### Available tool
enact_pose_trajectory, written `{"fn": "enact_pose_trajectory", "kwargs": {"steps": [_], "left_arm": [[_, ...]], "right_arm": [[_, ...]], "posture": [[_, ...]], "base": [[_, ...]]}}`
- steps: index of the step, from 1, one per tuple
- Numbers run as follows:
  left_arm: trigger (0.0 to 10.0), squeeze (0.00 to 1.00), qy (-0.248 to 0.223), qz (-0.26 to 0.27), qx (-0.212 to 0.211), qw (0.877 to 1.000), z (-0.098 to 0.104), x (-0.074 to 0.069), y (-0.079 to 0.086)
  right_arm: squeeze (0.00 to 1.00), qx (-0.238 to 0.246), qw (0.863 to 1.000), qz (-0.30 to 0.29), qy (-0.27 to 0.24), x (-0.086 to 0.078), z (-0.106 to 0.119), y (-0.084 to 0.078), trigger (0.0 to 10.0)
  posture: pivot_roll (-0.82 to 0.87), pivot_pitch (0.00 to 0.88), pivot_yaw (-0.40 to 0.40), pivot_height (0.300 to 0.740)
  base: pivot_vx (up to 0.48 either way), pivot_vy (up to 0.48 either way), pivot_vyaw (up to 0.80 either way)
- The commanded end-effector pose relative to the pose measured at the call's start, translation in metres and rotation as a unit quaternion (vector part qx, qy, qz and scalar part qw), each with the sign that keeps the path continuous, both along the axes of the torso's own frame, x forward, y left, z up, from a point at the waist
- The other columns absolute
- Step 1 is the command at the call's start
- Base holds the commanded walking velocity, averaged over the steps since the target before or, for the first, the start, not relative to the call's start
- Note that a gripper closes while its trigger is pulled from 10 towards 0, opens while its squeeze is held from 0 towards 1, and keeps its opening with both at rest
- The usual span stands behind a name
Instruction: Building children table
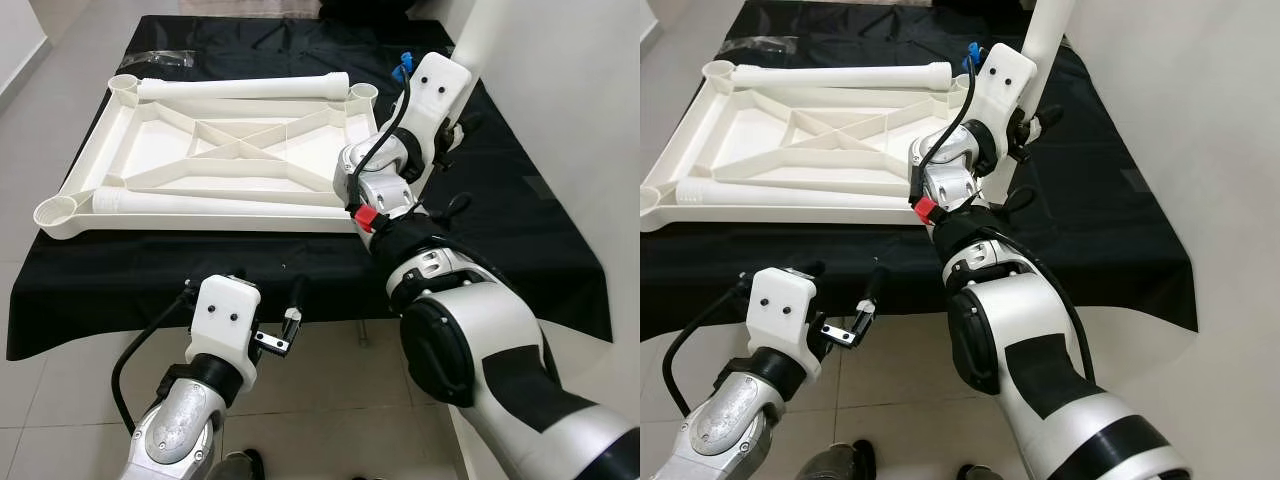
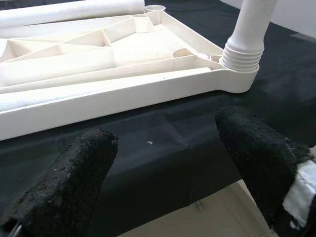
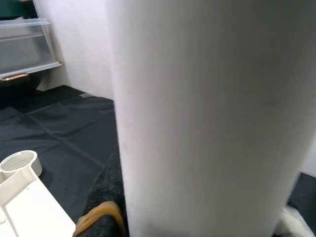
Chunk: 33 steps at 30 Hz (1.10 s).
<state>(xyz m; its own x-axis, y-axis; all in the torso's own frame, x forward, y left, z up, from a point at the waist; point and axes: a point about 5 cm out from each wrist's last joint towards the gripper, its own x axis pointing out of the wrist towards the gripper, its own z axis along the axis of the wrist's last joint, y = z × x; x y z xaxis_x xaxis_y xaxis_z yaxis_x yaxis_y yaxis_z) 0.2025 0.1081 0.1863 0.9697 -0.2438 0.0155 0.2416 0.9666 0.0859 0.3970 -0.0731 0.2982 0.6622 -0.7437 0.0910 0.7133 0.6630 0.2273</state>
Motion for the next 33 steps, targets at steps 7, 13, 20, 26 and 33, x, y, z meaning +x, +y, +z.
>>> {"fn": "enact_pose_trajectory", "kwargs": {"steps": [7, 13, 20, 26, 33], "left_arm": [[10.0, 0.0, 0.007, 0.004, 0.003, 1.0, -0.004, -0.001, -0.001], [10.0, 0.0, 0.006, 0.004, 0.002, 1.0, -0.004, -0.002, -0.001], [10.0, 0.0, 0.005, 0.004, 0.002, 1.0, -0.003, -0.001, -0.001], [10.0, 0.0, 0.007, 0.004, 0.001, 1.0, -0.004, -0.002, -0.002], [10.0, 0.0, 0.006, 0.005, 0.001, 1.0, -0.004, -0.001, -0.001]], "right_arm": [[0.0, 0.022, 0.992, 0.031, 0.123, -0.002, -0.054, 0.011, 10.0], [0.0, 0.022, 0.992, 0.039, 0.121, -0.001, -0.053, 0.013, 10.0], [1.0, 0.024, 0.992, 0.047, 0.114, -0.001, -0.051, 0.014, 10.0], [0.0, 0.024, 0.993, 0.054, 0.106, -0.001, -0.048, 0.016, 10.0], [0.0, 0.023, 0.993, 0.061, 0.101, 0.0, -0.046, 0.018, 10.0]], "posture": [[0.15, 0.212, -0.067, 0.74], [0.15, 0.212, -0.068, 0.74], [0.15, 0.213, -0.067, 0.74], [0.15, 0.212, -0.069, 0.74], [0.15, 0.21, -0.069, 0.74]], "base": [[0.0, 0.0, 0.0], [0.0, 0.0, 0.0], [0.0, 0.0, 0.0], [0.0, 0.0, 0.0], [0.0, 0.0, 0.0]]}}
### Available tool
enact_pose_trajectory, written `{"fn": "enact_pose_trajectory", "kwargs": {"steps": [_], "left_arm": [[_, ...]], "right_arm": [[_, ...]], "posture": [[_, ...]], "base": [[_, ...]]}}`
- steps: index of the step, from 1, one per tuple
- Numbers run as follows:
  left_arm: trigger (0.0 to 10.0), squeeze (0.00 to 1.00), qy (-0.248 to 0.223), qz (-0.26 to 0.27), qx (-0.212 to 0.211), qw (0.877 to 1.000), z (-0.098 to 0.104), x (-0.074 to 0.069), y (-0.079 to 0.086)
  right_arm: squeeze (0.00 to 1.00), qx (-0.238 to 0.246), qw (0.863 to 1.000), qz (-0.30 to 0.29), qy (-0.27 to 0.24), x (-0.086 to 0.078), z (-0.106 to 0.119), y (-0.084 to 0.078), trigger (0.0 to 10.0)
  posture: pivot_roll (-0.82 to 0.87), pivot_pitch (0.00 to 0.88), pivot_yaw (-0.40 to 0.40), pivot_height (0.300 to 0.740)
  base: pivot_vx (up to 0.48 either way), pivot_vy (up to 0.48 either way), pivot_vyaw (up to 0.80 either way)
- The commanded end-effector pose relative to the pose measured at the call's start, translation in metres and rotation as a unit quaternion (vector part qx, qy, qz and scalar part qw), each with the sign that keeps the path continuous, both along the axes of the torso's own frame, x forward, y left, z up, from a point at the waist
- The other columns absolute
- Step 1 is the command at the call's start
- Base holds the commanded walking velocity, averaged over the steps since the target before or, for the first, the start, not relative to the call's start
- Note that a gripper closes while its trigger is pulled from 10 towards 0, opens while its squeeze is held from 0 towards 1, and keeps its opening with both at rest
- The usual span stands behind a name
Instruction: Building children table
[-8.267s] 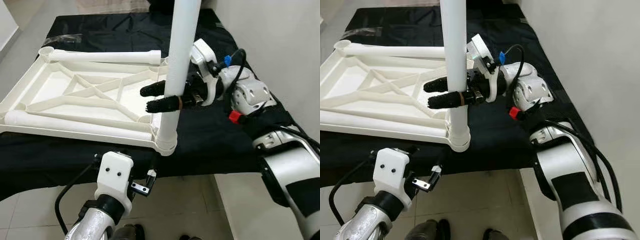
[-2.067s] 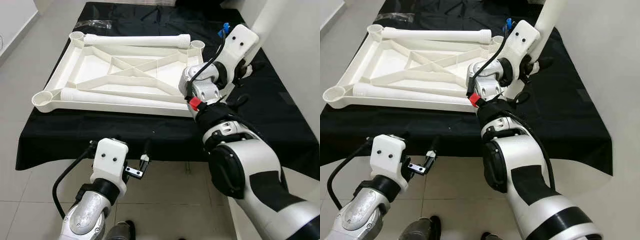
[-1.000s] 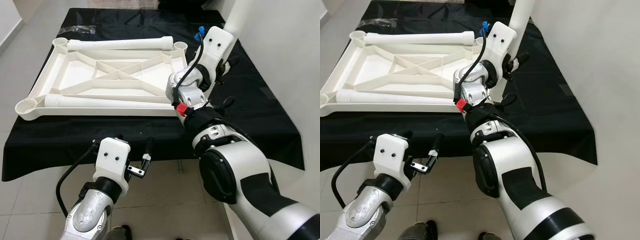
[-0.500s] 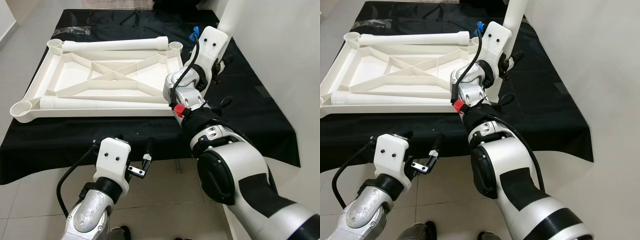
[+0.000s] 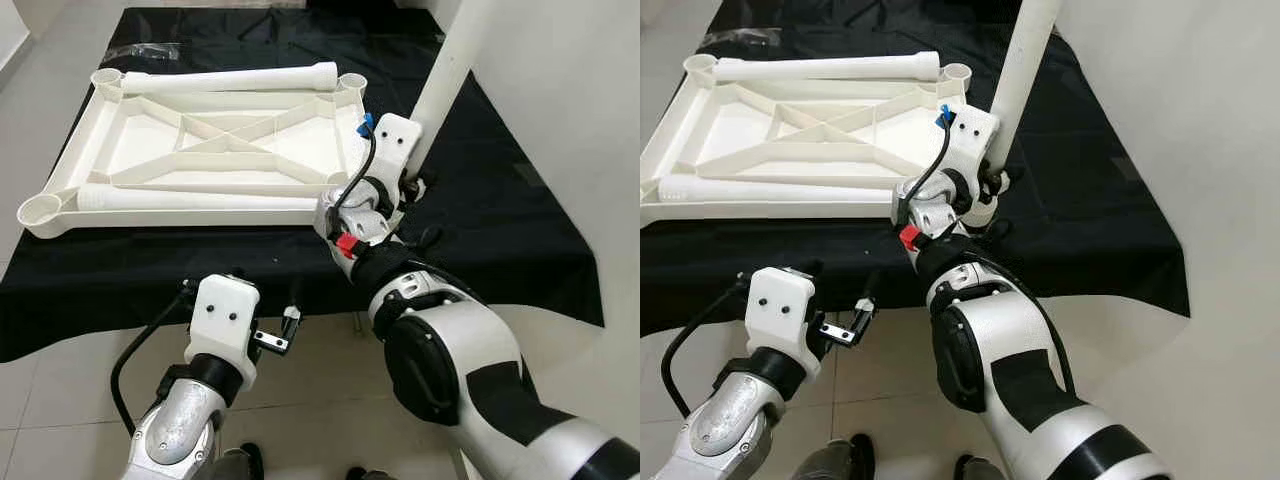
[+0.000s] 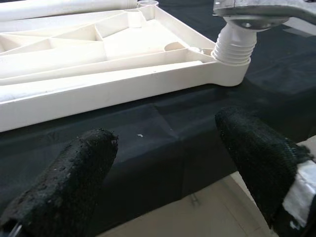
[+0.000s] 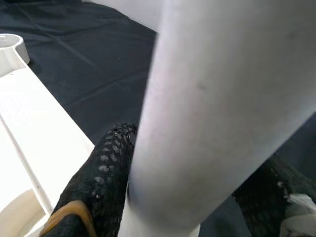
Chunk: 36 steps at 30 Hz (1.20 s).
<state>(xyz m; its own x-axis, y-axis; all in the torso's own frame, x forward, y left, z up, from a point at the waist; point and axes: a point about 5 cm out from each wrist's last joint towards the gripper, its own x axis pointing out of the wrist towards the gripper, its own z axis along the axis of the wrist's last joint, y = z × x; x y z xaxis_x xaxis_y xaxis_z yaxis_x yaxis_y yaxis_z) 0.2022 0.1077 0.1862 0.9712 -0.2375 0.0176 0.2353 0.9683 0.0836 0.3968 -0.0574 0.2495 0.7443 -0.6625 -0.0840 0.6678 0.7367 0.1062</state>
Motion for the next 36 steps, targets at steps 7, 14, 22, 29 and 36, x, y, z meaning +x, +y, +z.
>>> {"fn": "enact_pose_trajectory", "kwargs": {"steps": [7, 14, 22, 29, 36], "left_arm": [[10.0, 0.0, 0.006, 0.003, 0.003, 1.0, -0.004, 0.0, -0.001], [10.0, 0.0, 0.005, 0.002, 0.004, 1.0, -0.003, 0.0, -0.001], [10.0, 0.0, 0.003, 0.003, 0.007, 1.0, -0.004, 0.001, 0.0], [10.0, 0.0, 0.0, 0.006, 0.007, 1.0, -0.004, 0.005, 0.001], [10.0, 0.0, -0.001, -0.021, 0.056, 0.998, -0.004, 0.012, 0.001]], "right_arm": [[0.0, 0.012, 1.0, 0.019, -0.012, 0.001, 0.003, 0.004, 7.0], [0.0, 0.022, 0.999, 0.039, -0.025, 0.001, 0.004, 0.007, 0.0], [0.0, 0.036, 0.993, 0.071, -0.083, 0.004, 0.019, 0.007, 0.0], [0.0, 0.034, 0.948, 0.218, -0.229, 0.009, 0.082, 0.008, 0.0], [0.0, 0.057, 0.833, 0.48, -0.27, -0.003, 0.065, 0.007, 0.0]], "posture": [[0.15, 0.209, -0.066, 0.74], [0.14, 0.213, -0.069, 0.74], [0.15, 0.203, -0.069, 0.74], [0.15, 0.176, -0.068, 0.74], [0.14, 0.14, -0.063, 0.74]], "base": [[0.0, 0.0, 0.0], [0.0, 0.0, 0.0], [0.0, 0.0, 0.0], [0.0, 0.0, 0.0], [0.0, 0.0, 0.0]]}}
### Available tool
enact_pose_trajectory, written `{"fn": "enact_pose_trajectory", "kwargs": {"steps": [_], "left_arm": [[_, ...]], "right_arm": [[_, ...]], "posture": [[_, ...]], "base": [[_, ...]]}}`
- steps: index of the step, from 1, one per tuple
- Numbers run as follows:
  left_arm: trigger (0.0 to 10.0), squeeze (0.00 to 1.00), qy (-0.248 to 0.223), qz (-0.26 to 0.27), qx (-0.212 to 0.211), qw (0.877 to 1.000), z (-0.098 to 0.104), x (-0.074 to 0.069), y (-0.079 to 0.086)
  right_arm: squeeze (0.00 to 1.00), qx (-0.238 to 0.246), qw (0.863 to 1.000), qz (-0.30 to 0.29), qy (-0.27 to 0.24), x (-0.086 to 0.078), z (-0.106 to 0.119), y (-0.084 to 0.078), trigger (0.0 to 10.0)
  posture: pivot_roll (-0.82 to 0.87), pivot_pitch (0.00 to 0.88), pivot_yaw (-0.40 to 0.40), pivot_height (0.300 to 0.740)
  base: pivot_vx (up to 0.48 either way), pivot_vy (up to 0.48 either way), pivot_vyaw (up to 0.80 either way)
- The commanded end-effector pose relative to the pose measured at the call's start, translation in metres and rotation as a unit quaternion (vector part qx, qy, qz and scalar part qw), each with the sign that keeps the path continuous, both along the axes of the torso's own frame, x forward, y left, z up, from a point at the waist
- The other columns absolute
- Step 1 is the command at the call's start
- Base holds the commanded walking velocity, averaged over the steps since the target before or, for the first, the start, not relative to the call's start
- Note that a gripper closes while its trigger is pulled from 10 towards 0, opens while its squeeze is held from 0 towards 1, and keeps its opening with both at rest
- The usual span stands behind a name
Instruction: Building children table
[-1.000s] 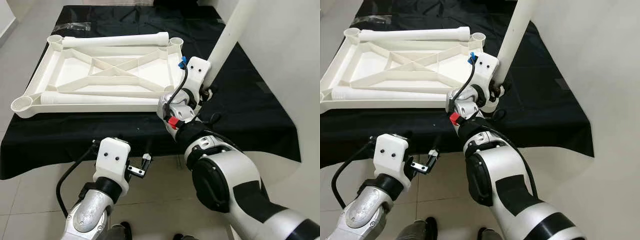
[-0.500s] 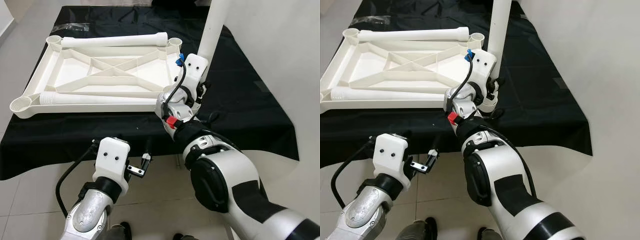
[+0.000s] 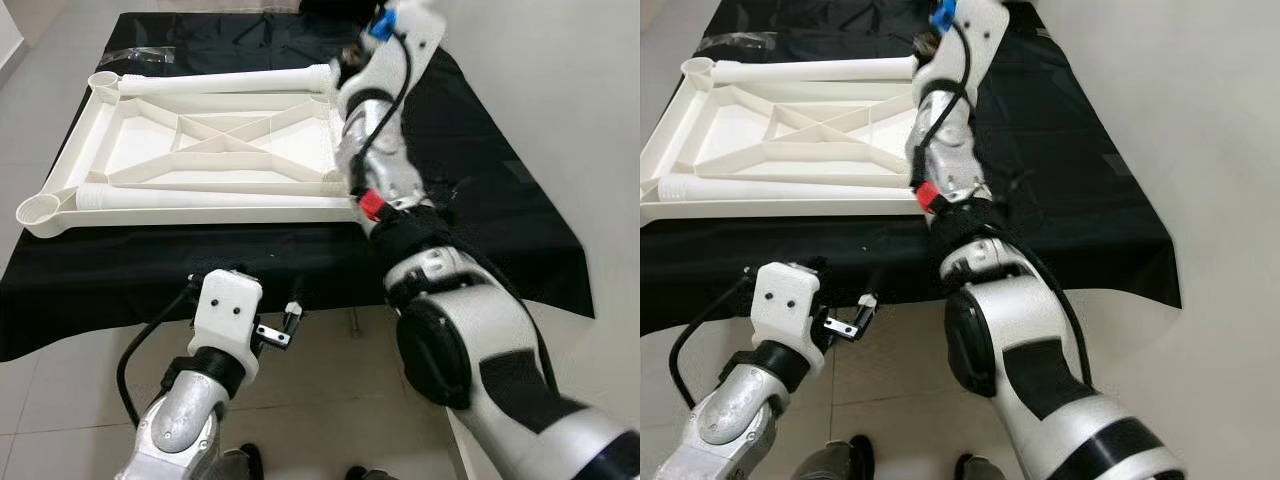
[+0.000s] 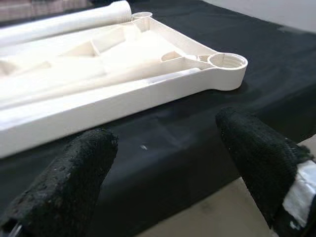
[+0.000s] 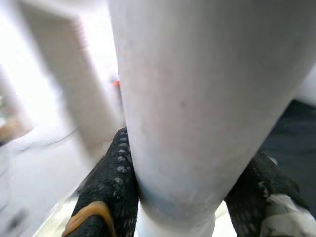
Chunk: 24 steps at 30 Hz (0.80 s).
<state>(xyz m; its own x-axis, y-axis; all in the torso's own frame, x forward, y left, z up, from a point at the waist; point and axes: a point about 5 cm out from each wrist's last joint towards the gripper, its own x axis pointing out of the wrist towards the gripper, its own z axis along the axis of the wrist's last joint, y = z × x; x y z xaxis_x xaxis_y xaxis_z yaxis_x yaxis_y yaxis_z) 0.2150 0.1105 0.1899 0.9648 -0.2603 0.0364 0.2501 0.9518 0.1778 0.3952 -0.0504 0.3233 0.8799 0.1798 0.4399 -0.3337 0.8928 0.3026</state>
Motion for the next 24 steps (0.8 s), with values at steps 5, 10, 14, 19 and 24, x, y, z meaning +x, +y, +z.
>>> {"fn": "enact_pose_trajectory", "kwargs": {"steps": [5, 10, 14, 19, 24], "left_arm": [[10.0, 1.0, 0.015, -0.018, 0.055, 0.998, -0.008, 0.005, 0.002], [10.0, 1.0, 0.003, -0.022, 0.112, 0.993, -0.008, 0.014, 0.003], [10.0, 0.0, -0.005, -0.01, 0.175, 0.984, -0.008, 0.026, 0.007], [10.0, 0.0, -0.014, -0.005, 0.197, 0.98, -0.004, 0.034, 0.01], [10.0, 0.0, -0.032, 0.002, 0.211, 0.977, 0.002, 0.046, 0.014]], "right_arm": [[0.0, -0.03, 0.994, 0.1, 0.038, -0.011, -0.043, -0.012, 0.0], [0.0, -0.039, 0.986, 0.151, 0.061, -0.025, -0.062, -0.018, 0.0], [0.0, -0.065, 0.973, 0.213, 0.055, -0.045, -0.07, -0.013, 0.0], [0.0, -0.077, 0.962, 0.254, 0.057, -0.059, -0.073, -0.01, 0.0], [0.0, -0.097, 0.947, 0.3, 0.069, -0.073, -0.081, -0.005, 0.0]], "posture": [[0.13, 0.131, -0.052, 0.74], [0.12, 0.125, -0.042, 0.74], [0.12, 0.12, -0.039, 0.74], [0.12, 0.121, -0.037, 0.74], [0.12, 0.122, -0.037, 0.74]], "base": [[0.0, 0.0, 0.0], [0.0, 0.0, 0.0], [0.0, 0.0, 0.0], [0.0, 0.0, 0.0], [0.0, 0.0, 0.0]]}}
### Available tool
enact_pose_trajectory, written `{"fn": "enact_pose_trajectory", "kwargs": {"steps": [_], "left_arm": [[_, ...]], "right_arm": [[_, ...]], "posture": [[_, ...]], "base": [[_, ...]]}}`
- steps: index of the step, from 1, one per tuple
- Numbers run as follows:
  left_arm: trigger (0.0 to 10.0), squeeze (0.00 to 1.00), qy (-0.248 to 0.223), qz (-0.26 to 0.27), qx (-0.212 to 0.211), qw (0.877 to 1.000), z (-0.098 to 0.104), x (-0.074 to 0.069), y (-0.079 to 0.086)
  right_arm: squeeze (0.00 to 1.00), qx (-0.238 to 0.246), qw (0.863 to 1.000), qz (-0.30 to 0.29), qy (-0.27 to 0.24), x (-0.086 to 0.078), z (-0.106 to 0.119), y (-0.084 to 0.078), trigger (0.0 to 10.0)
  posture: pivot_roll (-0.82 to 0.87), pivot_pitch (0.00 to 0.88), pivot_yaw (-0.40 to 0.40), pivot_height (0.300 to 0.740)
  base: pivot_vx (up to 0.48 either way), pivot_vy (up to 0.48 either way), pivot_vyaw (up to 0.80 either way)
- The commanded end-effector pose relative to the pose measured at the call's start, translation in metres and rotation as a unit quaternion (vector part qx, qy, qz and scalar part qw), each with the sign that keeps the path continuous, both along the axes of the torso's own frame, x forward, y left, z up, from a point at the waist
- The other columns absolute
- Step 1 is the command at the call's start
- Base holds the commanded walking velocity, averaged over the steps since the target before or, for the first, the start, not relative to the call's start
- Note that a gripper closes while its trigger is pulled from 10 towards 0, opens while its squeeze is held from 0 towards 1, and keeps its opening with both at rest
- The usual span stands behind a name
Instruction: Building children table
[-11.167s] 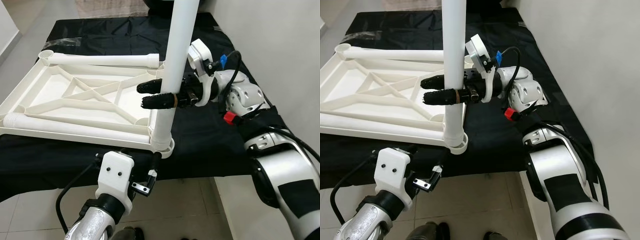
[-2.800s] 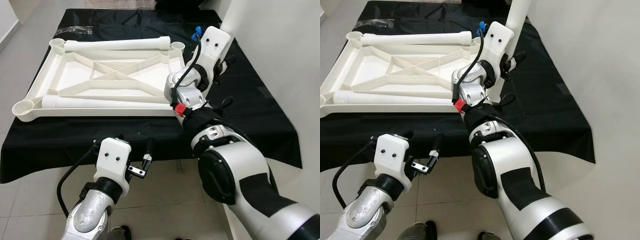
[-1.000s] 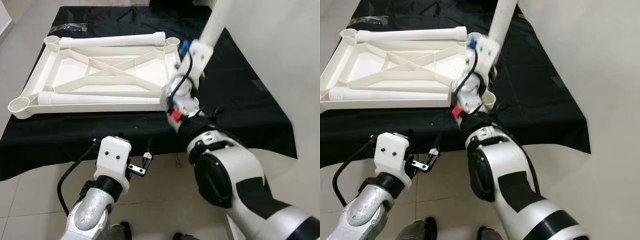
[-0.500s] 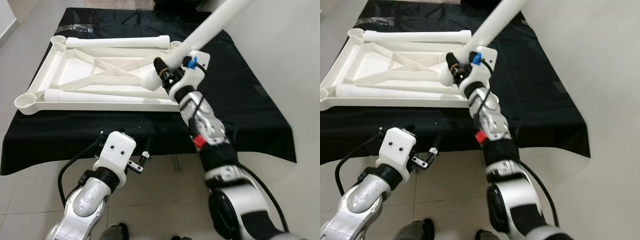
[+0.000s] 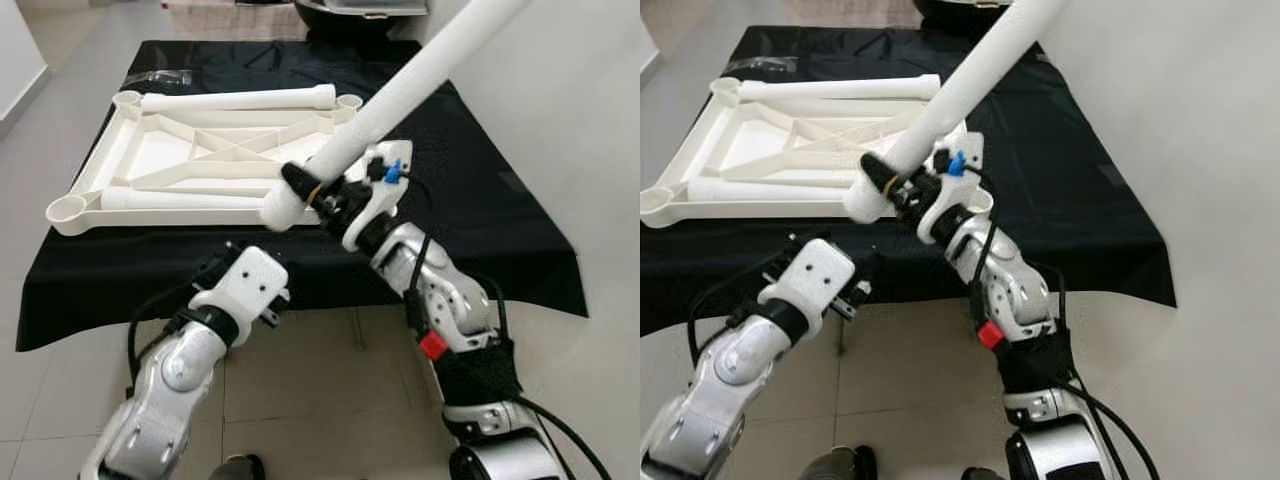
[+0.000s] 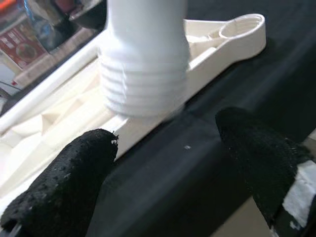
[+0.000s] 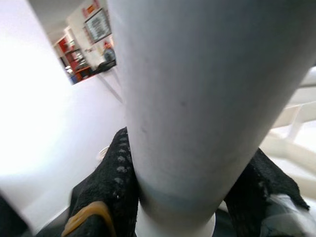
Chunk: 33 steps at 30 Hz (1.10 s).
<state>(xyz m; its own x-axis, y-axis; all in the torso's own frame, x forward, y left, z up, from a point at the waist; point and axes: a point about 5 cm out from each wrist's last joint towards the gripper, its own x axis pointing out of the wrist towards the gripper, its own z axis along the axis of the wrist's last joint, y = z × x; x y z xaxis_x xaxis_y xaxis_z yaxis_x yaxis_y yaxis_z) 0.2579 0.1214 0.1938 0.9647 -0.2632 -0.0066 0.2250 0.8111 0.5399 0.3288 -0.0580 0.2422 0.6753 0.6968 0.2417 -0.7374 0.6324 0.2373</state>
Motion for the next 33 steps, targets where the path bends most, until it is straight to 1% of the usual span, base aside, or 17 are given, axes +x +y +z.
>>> {"fn": "enact_pose_trajectory", "kwargs": {"steps": [1, 3, 4, 8, 10, 14, 27, 28, 30, 31, 33], "left_arm": [[10.0, 0.0, -0.001, 0.001, 0.018, 1.0, -0.002, 0.003, 0.003], [10.0, 0.0, -0.01, -0.003, 0.023, 1.0, 0.0, 0.008, 0.001], [10.0, 0.0, -0.01, -0.003, 0.023, 1.0, 0.0, 0.008, 0.001], [10.0, 0.0, -0.015, -0.013, 0.031, 0.999, -0.001, 0.012, -0.006], [10.0, 0.0, -0.015, -0.012, 0.031, 0.999, -0.002, 0.013, -0.006], [10.0, 0.0, -0.014, -0.005, 0.028, 0.999, -0.005, 0.018, -0.004], [10.0, 0.0, -0.018, -0.007, 0.013, 1.0, -0.008, 0.023, -0.012], [3.6, 0.0, -0.021, -0.008, 0.01, 1.0, -0.007, 0.024, -0.013], [3.6, 0.0, -0.023, -0.008, 0.008, 1.0, -0.007, 0.024, -0.013], [0.0, 0.0, -0.026, -0.01, 0.004, 1.0, -0.006, 0.024, -0.014], [0.0, 0.0, -0.028, -0.012, 0.002, 1.0, -0.006, 0.024, -0.014]], "right_arm": [[0.0, -0.005, 1.0, 0.024, -0.001, -0.007, 0.0, 0.003, 0.0], [0.0, -0.011, 0.999, 0.039, 0.01, -0.012, -0.005, 0.004, 0.0], [0.0, -0.011, 0.999, 0.039, 0.01, -0.012, -0.005, 0.004, 0.0], [0.0, -0.019, 0.998, 0.055, 0.034, -0.023, -0.012, 0.005, 0.0], [0.0, -0.02, 0.997, 0.058, 0.037, -0.025, -0.014, 0.005, 0.0], [0.0, -0.025, 0.996, 0.073, 0.049, -0.033, -0.015, 0.007, 0.0], [0.0, -0.017, 0.994, 0.089, 0.058, -0.041, -0.011, 0.01, 0.0], [0.0, -0.018, 0.994, 0.091, 0.058, -0.042, -0.011, 0.01, 0.0], [0.0, -0.019, 0.994, 0.093, 0.058, -0.044, -0.012, 0.01, 0.0], [0.0, -0.019, 0.994, 0.093, 0.06, -0.044, -0.012, 0.011, 0.0], [0.0, -0.019, 0.994, 0.094, 0.06, -0.044, -0.012, 0.011, 0.0]], "posture": [[0.12, 0.122, -0.037, 0.74], [0.11, 0.129, -0.034, 0.74], [0.11, 0.129, -0.034, 0.74], [0.11, 0.133, -0.037, 0.74], [0.11, 0.134, -0.037, 0.74], [0.11, 0.139, -0.035, 0.74], [0.1, 0.143, -0.037, 0.74], [0.1, 0.144, -0.037, 0.74], [0.1, 0.144, -0.037, 0.74], [0.1, 0.144, -0.036, 0.74], [0.1, 0.144, -0.036, 0.74]], "base": [[0.0, 0.0, 0.0], [0.0, 0.0, 0.0], [0.0, 0.0, 0.0], [0.0, 0.0, 0.0], [0.0, 0.0, 0.0], [0.0, 0.0, 0.0], [0.0, 0.0, 0.0], [0.0, 0.0, 0.0], [0.0, 0.0, 0.0], [0.0, 0.0, 0.0], [0.0, 0.0, 0.0]]}}
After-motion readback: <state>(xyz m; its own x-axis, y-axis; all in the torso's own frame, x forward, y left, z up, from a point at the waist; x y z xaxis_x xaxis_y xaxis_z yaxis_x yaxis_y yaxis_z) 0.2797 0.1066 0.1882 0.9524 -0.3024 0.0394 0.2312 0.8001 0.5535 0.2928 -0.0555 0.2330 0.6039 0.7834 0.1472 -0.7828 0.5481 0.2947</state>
